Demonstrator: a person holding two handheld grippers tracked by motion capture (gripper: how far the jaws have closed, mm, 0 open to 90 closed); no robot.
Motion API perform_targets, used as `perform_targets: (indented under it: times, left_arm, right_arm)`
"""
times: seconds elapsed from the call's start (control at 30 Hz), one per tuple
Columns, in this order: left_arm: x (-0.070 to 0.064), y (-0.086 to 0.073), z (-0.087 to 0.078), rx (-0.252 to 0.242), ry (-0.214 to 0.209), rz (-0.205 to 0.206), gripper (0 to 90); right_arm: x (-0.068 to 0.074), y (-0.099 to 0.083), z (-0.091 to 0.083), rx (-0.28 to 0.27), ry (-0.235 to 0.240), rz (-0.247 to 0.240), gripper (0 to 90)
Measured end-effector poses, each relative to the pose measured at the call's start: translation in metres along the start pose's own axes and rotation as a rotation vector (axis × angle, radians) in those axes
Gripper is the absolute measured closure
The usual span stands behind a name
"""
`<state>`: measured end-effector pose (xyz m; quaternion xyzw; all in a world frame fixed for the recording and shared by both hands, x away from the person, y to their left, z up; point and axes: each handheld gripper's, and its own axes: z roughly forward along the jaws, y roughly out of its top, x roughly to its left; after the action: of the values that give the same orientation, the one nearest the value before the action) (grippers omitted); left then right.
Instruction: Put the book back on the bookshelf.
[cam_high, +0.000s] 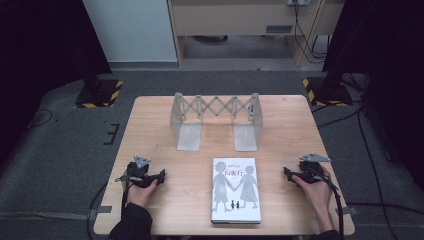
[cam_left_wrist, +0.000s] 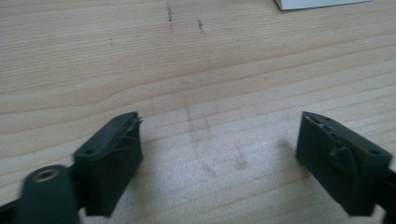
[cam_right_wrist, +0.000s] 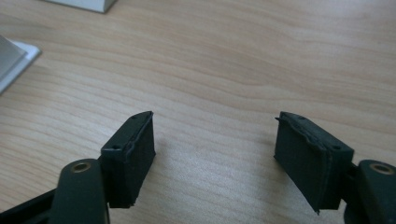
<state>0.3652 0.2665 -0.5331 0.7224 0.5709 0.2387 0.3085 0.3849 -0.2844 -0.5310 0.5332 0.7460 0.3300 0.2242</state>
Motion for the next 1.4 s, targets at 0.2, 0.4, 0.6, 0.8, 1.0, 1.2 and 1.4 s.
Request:
perform_targets:
  times: [0.2,0.4,0.6,0.8,1.0,1.2,1.4]
  left_arm:
    - [-0.005,0.001,-0.009,-0.046,-0.030,-0.012,21.0]
    - [-0.012,0.005,-0.019,-0.115,-0.073,-0.023,22.7]
    - [-0.022,0.008,-0.024,-0.148,-0.107,-0.003,25.9]
    - [-0.034,0.010,-0.029,-0.171,-0.149,0.008,27.8]
    - [-0.049,0.012,-0.033,-0.183,-0.184,0.021,27.9]
    - [-0.066,0.012,-0.035,-0.188,-0.231,0.037,27.9]
    - [-0.076,0.013,-0.035,-0.185,-0.245,0.054,27.8]
  right_arm:
    - [0.003,0.004,-0.009,-0.057,0.009,-0.004,29.2]
    - [0.009,0.006,-0.015,-0.083,0.051,-0.008,29.6]
    - [0.014,0.011,-0.025,-0.120,0.093,-0.008,30.2]
    - [0.025,0.017,-0.032,-0.149,0.123,-0.014,30.3]
    - [0.040,0.025,-0.039,-0.186,0.193,-0.001,32.0]
    - [0.052,0.029,-0.042,-0.196,0.225,-0.006,31.5]
    - [0.061,0.031,-0.041,-0.201,0.247,-0.011,31.2]
